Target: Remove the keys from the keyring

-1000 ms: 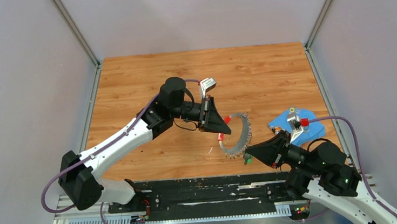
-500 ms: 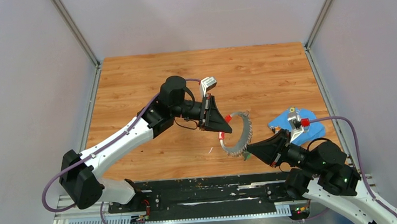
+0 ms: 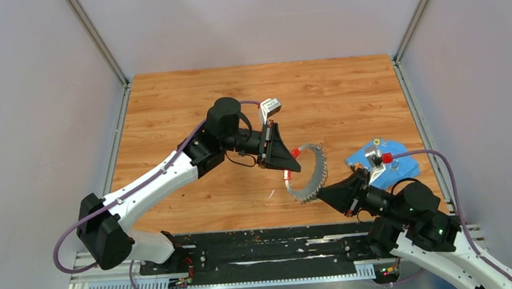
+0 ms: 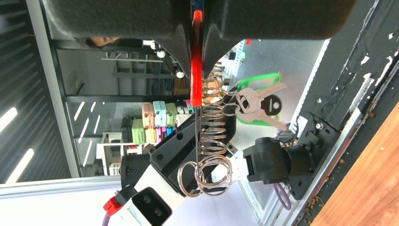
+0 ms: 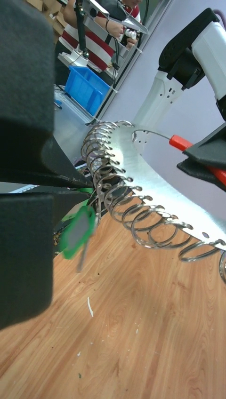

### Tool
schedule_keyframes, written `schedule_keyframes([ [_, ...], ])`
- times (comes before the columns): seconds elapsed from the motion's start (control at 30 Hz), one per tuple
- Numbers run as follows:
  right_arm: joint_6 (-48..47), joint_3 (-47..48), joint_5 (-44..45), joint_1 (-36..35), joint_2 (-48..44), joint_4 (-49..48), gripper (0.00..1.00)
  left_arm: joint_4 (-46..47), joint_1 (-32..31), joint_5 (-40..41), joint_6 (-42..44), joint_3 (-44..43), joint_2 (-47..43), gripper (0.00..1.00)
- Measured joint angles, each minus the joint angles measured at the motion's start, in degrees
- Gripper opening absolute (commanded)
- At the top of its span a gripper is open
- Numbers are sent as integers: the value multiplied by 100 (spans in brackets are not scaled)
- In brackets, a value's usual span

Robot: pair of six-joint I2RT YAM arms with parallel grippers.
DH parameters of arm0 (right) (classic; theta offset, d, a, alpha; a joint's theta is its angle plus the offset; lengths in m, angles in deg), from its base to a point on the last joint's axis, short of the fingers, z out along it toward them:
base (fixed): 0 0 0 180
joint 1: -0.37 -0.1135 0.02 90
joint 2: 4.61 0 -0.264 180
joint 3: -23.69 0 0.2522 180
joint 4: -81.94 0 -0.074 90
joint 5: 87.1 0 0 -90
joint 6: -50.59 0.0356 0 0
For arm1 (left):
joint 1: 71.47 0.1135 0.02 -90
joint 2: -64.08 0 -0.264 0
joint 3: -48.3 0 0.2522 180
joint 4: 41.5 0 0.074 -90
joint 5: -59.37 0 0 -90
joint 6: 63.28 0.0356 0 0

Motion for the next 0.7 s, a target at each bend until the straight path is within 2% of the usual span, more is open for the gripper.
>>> schedule_keyframes([
  [0.3,461,-262,260,0,-109,-24,7,2,-46,-2,0,-39,0,0],
  [0.7,509,-262,142,0,-116,-345,7,2,-85,-2,2,-127,2,0],
])
